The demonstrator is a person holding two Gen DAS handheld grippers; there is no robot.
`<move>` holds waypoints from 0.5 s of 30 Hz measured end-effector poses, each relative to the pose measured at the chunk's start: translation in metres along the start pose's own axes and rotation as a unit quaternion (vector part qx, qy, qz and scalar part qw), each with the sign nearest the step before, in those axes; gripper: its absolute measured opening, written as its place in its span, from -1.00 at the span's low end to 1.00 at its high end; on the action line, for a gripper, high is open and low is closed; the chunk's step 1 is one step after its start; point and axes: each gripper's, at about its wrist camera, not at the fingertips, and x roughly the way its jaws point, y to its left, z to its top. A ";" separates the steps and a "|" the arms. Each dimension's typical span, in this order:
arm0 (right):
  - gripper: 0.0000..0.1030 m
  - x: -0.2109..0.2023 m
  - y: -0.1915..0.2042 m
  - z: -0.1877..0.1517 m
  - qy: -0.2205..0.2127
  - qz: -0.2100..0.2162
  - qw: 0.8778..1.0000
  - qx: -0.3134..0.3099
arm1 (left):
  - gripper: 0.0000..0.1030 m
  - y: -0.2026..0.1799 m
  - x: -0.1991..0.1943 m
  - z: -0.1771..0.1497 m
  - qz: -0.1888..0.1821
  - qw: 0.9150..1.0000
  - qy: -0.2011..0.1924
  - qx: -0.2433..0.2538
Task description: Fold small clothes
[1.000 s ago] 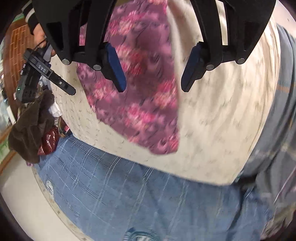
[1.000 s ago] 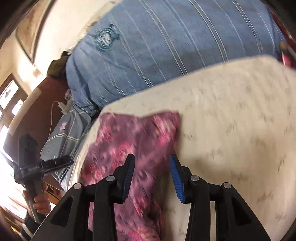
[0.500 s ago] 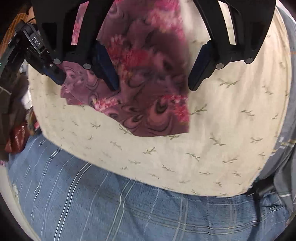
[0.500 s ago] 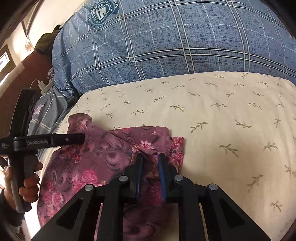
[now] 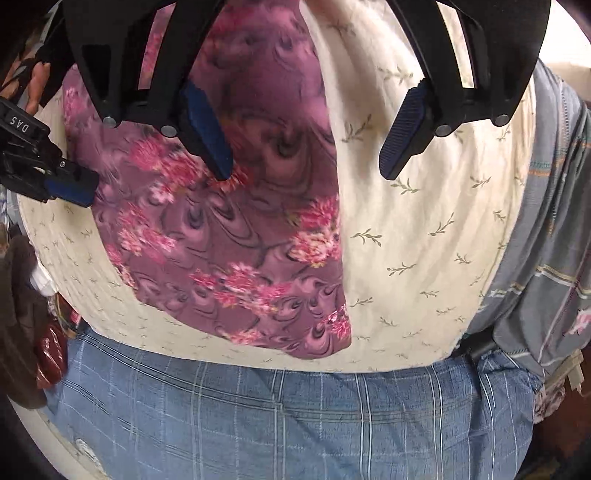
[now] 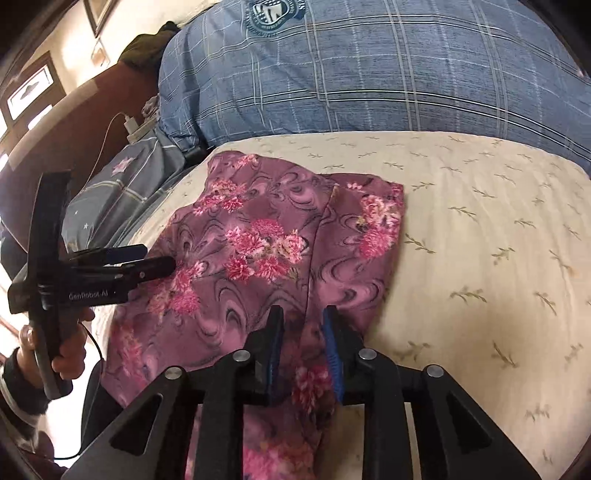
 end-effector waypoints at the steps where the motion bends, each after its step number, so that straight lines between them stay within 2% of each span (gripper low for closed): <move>1: -0.23 -0.007 0.000 -0.006 0.002 -0.016 1.000 -0.005 | 0.59 -0.002 -0.005 -0.002 0.007 1.000 -0.003 0.007; 3: -0.09 -0.016 -0.001 -0.022 0.015 -0.034 0.999 -0.017 | 0.60 -0.008 -0.013 -0.014 0.015 1.000 -0.005 0.022; 6: -0.06 -0.022 -0.012 -0.044 0.021 -0.024 0.999 -0.011 | 0.60 -0.015 -0.020 -0.032 0.006 1.000 -0.005 0.020; 8: 0.22 -0.020 -0.015 -0.059 0.032 -0.040 0.999 -0.005 | 0.61 -0.018 -0.019 -0.040 0.012 1.000 -0.008 0.018; 9: 0.27 -0.017 -0.017 -0.065 0.032 -0.043 0.999 -0.001 | 0.61 -0.020 -0.019 -0.043 0.016 1.000 -0.010 0.018; 11: 0.31 -0.021 -0.015 -0.071 0.009 -0.047 0.999 -0.007 | 0.61 -0.021 -0.023 -0.046 0.021 1.000 -0.013 0.011; 15: 0.33 -0.027 -0.019 -0.075 0.000 -0.059 0.998 0.018 | 0.61 -0.021 -0.028 -0.050 0.022 1.000 -0.010 0.004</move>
